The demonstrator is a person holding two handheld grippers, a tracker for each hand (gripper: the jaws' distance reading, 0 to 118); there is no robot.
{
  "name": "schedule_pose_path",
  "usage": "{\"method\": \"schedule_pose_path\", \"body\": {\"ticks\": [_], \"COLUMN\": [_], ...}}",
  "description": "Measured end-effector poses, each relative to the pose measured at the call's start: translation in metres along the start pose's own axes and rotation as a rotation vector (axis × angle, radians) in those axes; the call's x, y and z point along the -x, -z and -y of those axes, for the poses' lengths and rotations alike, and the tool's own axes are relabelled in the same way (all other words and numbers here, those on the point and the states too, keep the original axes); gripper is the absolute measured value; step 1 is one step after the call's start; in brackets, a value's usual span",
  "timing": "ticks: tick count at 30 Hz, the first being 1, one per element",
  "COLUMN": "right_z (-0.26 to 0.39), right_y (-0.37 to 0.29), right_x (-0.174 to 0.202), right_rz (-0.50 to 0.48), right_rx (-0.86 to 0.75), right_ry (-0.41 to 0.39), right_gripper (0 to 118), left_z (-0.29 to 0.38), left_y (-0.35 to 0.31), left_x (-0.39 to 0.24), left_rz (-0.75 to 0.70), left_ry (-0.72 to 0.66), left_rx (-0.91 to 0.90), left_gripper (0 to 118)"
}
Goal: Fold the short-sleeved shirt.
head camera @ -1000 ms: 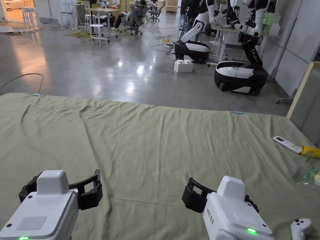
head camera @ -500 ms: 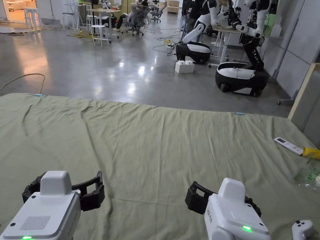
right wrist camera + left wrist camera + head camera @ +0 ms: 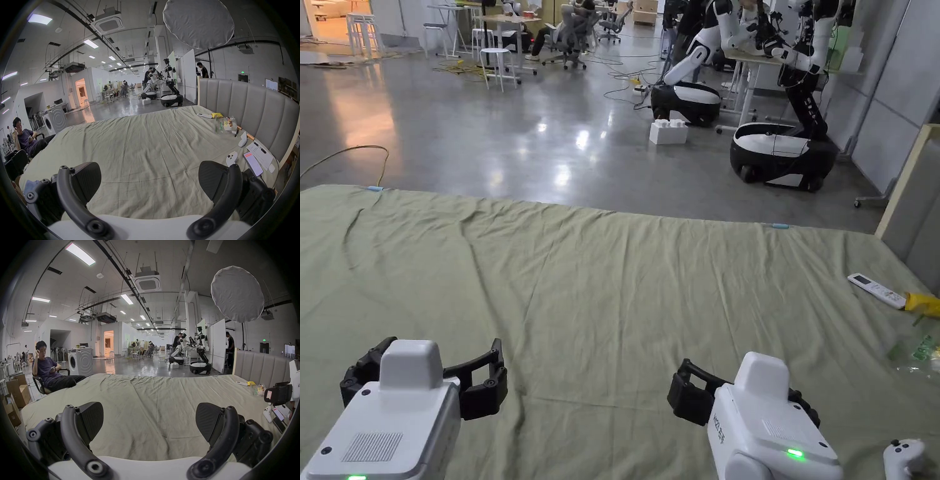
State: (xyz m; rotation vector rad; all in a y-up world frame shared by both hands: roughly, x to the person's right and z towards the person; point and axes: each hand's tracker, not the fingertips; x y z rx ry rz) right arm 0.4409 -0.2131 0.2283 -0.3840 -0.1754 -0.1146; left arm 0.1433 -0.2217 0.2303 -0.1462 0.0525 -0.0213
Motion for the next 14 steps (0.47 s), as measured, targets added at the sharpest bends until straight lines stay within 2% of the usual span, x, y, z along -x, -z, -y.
{"method": "schedule_pose_path", "body": {"ticks": [3,8,10,12,14], "right_z": [0.000,0.002,0.005,0.009,0.009], "right_y": [0.001,0.000,0.000,-0.003,-0.003], "right_x": [0.000,-0.010,-0.012,-0.008,-0.004], "right_rz": [0.000,-0.115,-0.153,-0.111,-0.074], "right_rx": [0.003,-0.073,-0.121,-0.165,-0.175], "right_ry": [-0.006,0.035,-0.033,-0.107,-0.122], "right_gripper": [118,118,118,118,118], "left_z": [0.000,0.000,0.000,0.000,0.001], "left_y": [0.001,0.002,0.003,0.004,0.004], "left_x": [0.002,0.004,0.004,0.003,0.002], "left_rz": [0.002,0.009,0.012,0.011,0.007], "left_ry": [-0.010,-0.015,-0.014,-0.003,0.010], "left_rx": [-0.010,-0.035,-0.042,-0.051,-0.057], "left_gripper": [113,113,113,113,113]}}
